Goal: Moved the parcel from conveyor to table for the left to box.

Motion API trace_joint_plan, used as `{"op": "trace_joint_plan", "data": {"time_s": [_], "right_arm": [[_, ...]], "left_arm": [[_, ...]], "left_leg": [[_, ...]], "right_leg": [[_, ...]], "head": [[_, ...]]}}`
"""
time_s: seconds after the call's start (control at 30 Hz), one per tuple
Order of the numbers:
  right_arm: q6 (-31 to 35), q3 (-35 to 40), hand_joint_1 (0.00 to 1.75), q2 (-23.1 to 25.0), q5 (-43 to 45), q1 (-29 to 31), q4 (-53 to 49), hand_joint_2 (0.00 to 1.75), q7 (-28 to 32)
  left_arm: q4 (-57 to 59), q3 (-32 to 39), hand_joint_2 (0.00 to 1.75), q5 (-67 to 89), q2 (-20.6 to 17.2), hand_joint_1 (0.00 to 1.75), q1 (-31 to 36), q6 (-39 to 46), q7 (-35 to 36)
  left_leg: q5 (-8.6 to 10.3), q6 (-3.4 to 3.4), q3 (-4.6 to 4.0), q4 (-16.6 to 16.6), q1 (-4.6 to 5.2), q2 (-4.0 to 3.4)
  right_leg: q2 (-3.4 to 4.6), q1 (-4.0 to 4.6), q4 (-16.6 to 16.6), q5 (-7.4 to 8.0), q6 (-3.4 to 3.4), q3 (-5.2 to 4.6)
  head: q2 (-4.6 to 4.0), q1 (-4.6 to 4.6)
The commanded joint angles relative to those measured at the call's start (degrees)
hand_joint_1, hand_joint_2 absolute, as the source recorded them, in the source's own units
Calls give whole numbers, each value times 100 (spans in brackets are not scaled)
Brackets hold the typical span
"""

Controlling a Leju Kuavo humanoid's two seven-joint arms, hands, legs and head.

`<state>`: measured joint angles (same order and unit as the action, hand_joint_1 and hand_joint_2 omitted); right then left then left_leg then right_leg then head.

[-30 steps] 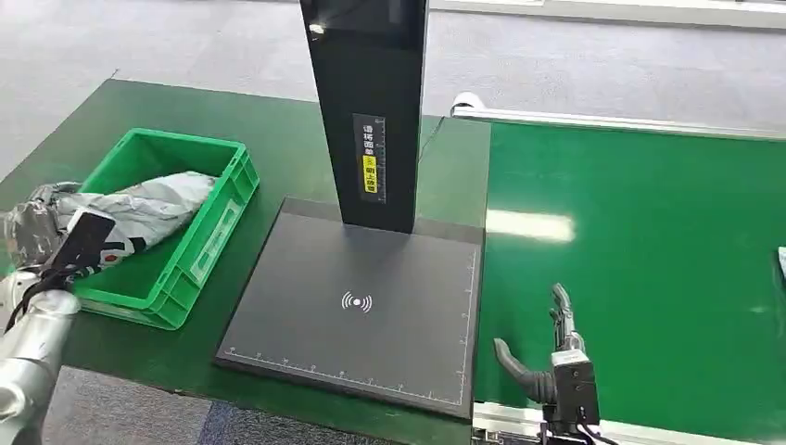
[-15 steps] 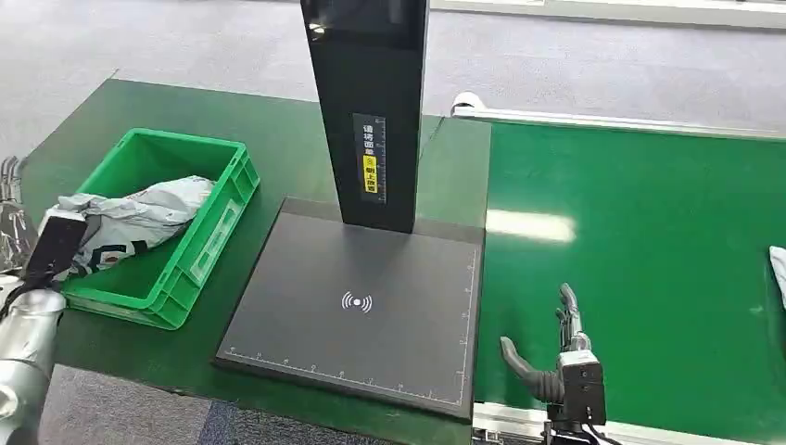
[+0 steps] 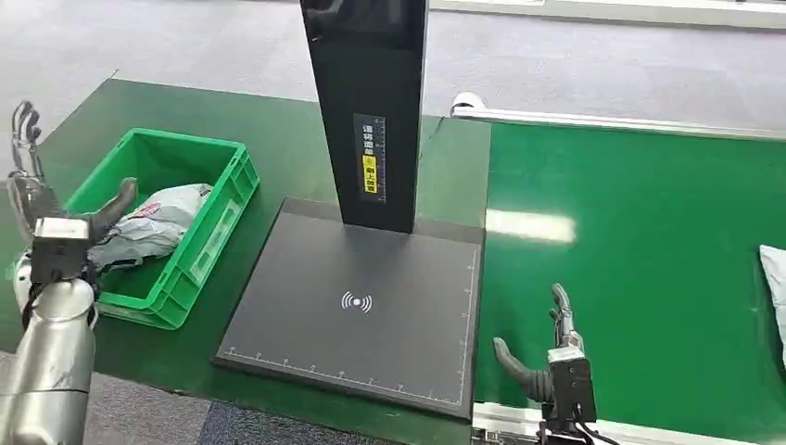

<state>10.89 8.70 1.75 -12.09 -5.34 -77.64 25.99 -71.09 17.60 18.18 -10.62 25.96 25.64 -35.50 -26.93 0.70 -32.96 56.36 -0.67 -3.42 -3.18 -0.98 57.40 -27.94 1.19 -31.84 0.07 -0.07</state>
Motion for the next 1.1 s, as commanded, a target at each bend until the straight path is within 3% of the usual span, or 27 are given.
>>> {"op": "trace_joint_plan", "data": {"time_s": [0.03,0.27,0.43,0.63,0.83,1.1], "right_arm": [[-148,-394,0,267,-136,155,120,175,-31],[-275,-435,0,227,-240,329,185,175,-55],[-399,-463,0,169,-175,437,239,175,-175],[-213,-570,0,313,-78,119,357,175,-111],[-152,-626,0,526,-177,-219,56,175,-201],[-355,-484,0,545,-209,-91,484,175,-146]], "left_arm": [[-1840,-915,175,-643,863,0,-581,-1033,225],[-1919,-1550,175,-1592,1292,0,-1253,-2320,337],[-1347,-2178,175,-1703,1403,0,-1438,-2751,347],[7,-2741,175,-2000,1731,0,-1508,-3242,150],[51,-3125,175,-1322,1715,0,-1804,-2653,21],[260,-3041,175,-1089,1707,0,-2227,-2364,44]], "left_leg": [[3,-6,0,-1,-5,41],[1,-7,12,-9,1,23],[3,-9,15,-10,1,35],[7,-8,33,-26,1,55],[-2,-5,25,-16,0,38],[-3,-4,29,-20,-2,21]], "right_leg": [[2,3,-6,0,-6,10],[12,-3,-11,1,-3,17],[13,-4,-14,2,-5,22],[-3,-5,-29,2,-7,43],[8,-4,-19,-3,-7,31],[29,-2,-22,3,-8,31]], "head": [[0,-2],[0,-2],[0,0],[0,-2],[0,-4],[0,-2]]}}
